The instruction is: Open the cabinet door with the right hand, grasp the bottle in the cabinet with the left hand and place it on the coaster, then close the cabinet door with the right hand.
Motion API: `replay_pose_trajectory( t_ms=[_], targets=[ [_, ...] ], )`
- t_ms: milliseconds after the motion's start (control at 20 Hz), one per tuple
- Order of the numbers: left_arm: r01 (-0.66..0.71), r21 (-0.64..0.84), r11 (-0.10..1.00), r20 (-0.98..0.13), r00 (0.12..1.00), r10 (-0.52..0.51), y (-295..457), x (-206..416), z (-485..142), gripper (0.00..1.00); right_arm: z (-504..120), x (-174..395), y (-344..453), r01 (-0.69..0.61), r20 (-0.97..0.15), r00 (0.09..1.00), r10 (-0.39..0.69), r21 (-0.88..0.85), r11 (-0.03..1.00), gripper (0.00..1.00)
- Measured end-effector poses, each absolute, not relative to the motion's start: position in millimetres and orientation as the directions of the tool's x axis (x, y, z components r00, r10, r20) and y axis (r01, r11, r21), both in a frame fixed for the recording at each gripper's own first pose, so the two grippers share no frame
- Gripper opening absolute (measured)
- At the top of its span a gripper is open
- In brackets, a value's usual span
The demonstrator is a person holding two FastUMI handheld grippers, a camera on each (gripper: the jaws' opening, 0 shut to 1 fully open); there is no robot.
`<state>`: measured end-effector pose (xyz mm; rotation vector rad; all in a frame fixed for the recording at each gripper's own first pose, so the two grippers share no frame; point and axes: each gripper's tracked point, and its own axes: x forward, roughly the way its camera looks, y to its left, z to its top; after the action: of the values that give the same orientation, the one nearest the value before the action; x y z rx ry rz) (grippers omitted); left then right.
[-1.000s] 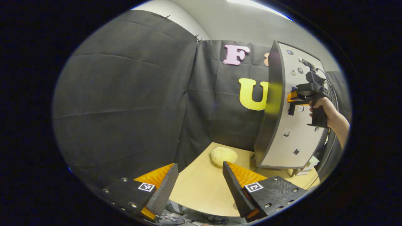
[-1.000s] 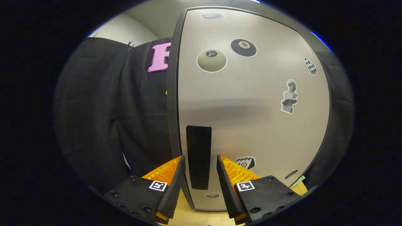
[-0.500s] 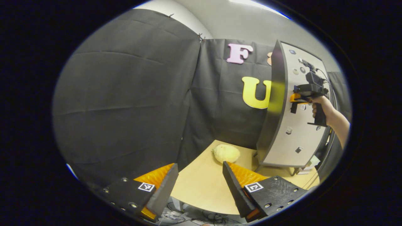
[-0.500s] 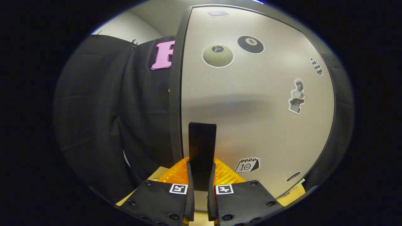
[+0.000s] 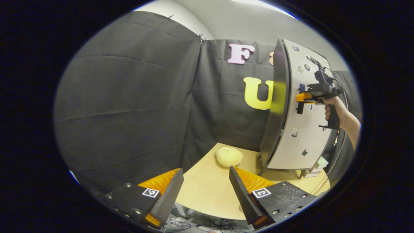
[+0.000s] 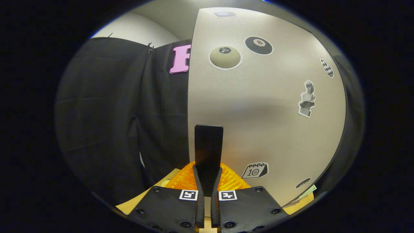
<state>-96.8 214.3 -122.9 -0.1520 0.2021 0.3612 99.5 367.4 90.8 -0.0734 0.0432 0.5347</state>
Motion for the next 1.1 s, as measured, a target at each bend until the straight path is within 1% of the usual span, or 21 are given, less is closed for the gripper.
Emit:
replay_pose_trajectory(
  t_ms=[150,200,250,300,350,400,450,500,550,600,650,700,900,950,1000,1050,1100],
  targets=[
    [-0.359,-0.119,0.926,-0.224,0.918,0.327,210.5,-96.8,-122.2,0.88,87.3,79.6,358.1,-0.555,-0.065,0.831,0.552,-0.047,0.830,0.10],
    [-0.359,-0.123,0.925,-0.223,0.918,0.327,210.0,-96.4,-121.9,0.86,86.7,73.7,354.5,-0.569,-0.064,0.822,0.565,-0.047,0.821,0.10],
    [-0.360,-0.124,0.925,-0.221,0.918,0.328,209.8,-95.5,-121.7,0.88,86.2,67.9,349.7,-0.582,-0.064,0.813,0.579,-0.045,0.812,0.07],
    [-0.360,-0.124,0.925,-0.219,0.919,0.328,210.1,-94.8,-121.3,0.88,85.8,64.3,344.2,-0.591,-0.058,0.806,0.589,-0.035,0.806,0.10],
    [-0.360,-0.120,0.925,-0.219,0.919,0.329,210.2,-94.6,-121.9,0.88,84.8,60.0,339.2,-0.600,-0.051,0.799,0.599,-0.024,0.799,0.10],
    [-0.363,-0.114,0.925,-0.221,0.917,0.333,211.5,-95.4,-122.2,0.85,84.9,55.3,333.9,-0.607,-0.043,0.794,0.606,-0.019,0.794,0.10],
    [-0.365,-0.109,0.925,-0.223,0.915,0.335,212.4,-96.0,-122.8,0.88,84.0,49.1,329.0,-0.612,-0.039,0.790,0.612,-0.022,0.790,0.10],
    [-0.365,-0.110,0.924,-0.226,0.915,0.335,212.0,-96.4,-122.3,0.85,84.1,43.9,323.3,-0.616,-0.037,0.787,0.615,-0.034,0.787,0.10],
    [-0.363,-0.113,0.925,-0.228,0.916,0.331,210.6,-96.4,-122.6,0.85,83.0,39.9,320.9,-0.619,-0.038,0.786,0.618,-0.035,0.785,0.07],
    [-0.357,-0.118,0.927,-0.229,0.918,0.325,208.8,-95.6,-122.7,0.88,82.2,36.0,316.7,-0.621,-0.038,0.784,0.620,-0.026,0.783,0.10],
    [-0.350,-0.118,0.929,-0.229,0.920,0.318,207.2,-95.6,-123.0,0.88,81.6,35.6,313.4,-0.621,-0.036,0.783,0.621,-0.016,0.783,0.07],
    [-0.343,-0.115,0.932,-0.230,0.922,0.311,206.3,-95.6,-122.6,0.88,81.8,35.0,309.4,-0.618,-0.030,0.786,0.617,-0.006,0.786,0.10],
    [-0.301,-0.104,0.948,-0.221,0.936,0.273,202.5,-94.4,-121.3,0.88,79.9,27.1,296.5,-0.602,-0.031,0.798,0.601,-0.014,0.798,0.10],
    [-0.284,-0.105,0.953,-0.220,0.941,0.257,199.4,-94.5,-121.0,0.88,79.2,25.5,292.7,-0.600,-0.036,0.800,0.599,-0.013,0.800,0.09],
    [-0.269,-0.100,0.958,-0.219,0.945,0.242,197.0,-94.6,-120.3,0.86,79.0,23.6,288.0,-0.598,-0.043,0.801,0.597,-0.014,0.802,0.07],
    [-0.253,-0.093,0.963,-0.222,0.948,0.228,195.9,-95.8,-121.5,0.86,78.4,21.5,284.5,-0.596,-0.047,0.802,0.595,-0.017,0.802,0.06],
    [-0.237,-0.086,0.968,-0.220,0.952,0.213,193.8,-97.5,-121.2,0.90,78.5,19.0,279.4,-0.597,-0.049,0.802,0.596,-0.018,0.802,0.06]
  ],
)
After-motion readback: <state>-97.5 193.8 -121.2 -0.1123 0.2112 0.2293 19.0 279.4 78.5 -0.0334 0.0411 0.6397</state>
